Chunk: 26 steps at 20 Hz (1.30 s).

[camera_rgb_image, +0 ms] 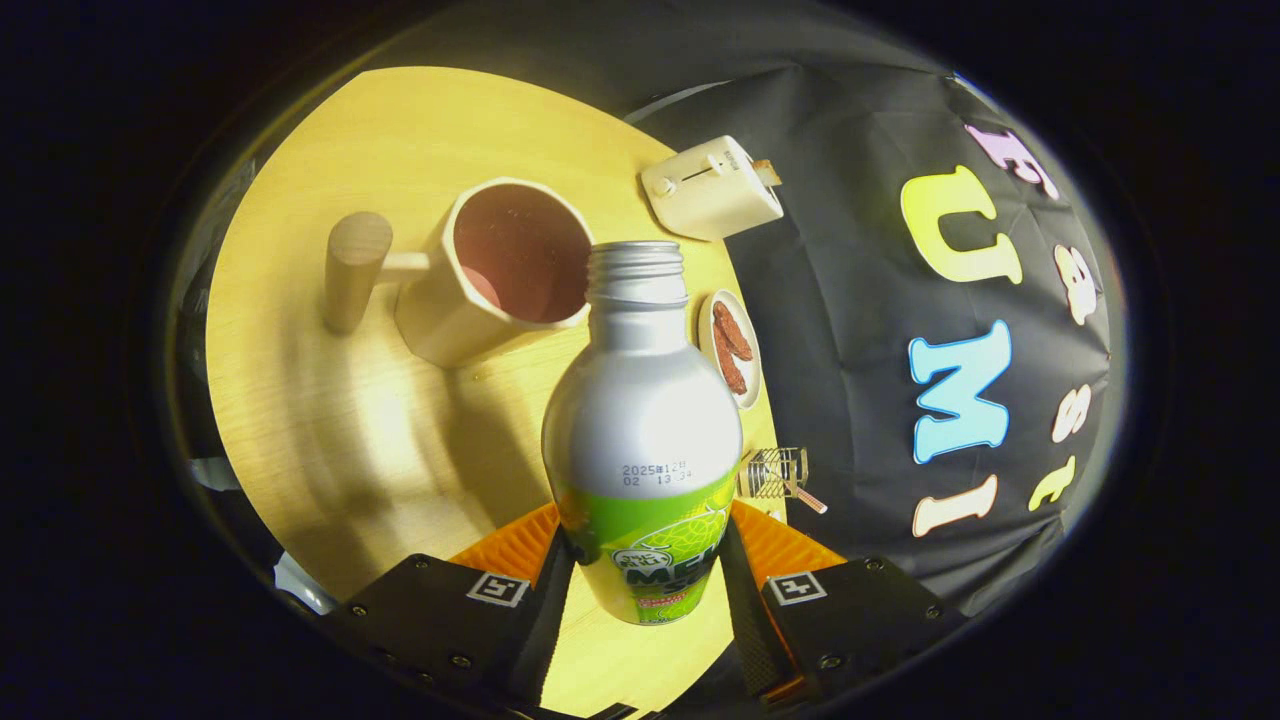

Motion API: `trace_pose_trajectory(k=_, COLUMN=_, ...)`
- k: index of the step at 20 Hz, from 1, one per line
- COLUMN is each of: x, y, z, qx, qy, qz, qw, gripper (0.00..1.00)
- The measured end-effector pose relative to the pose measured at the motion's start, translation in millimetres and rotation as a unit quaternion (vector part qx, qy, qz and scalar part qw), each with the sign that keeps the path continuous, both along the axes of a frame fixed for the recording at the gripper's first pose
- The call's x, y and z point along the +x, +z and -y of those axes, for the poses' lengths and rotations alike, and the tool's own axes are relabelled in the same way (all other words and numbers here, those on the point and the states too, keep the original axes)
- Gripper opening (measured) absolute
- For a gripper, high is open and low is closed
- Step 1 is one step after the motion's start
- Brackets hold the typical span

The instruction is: Take the bottle from table, then pour the juice into the cup, finally place the bottle on the coaster

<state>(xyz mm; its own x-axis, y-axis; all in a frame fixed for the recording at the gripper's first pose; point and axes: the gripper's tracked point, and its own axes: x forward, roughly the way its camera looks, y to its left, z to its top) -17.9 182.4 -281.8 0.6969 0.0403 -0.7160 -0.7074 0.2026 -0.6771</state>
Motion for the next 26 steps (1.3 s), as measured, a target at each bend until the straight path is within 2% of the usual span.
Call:
trace_pose_trajectory(k=16, x=18.2, y=4.2, z=-2.3, qx=-0.104, qy=0.068, qz=0.001, qw=0.992, gripper=0.72)
trace_pose_trajectory(k=21, x=22.3, y=7.0, z=-0.6, qx=-0.154, qy=0.101, qz=0.005, qw=0.983, gripper=0.72)
trace_pose_trajectory(k=26, x=19.7, y=9.8, z=-2.2, qx=-0.173, qy=0.120, qz=0.007, qw=0.978, gripper=0.72)
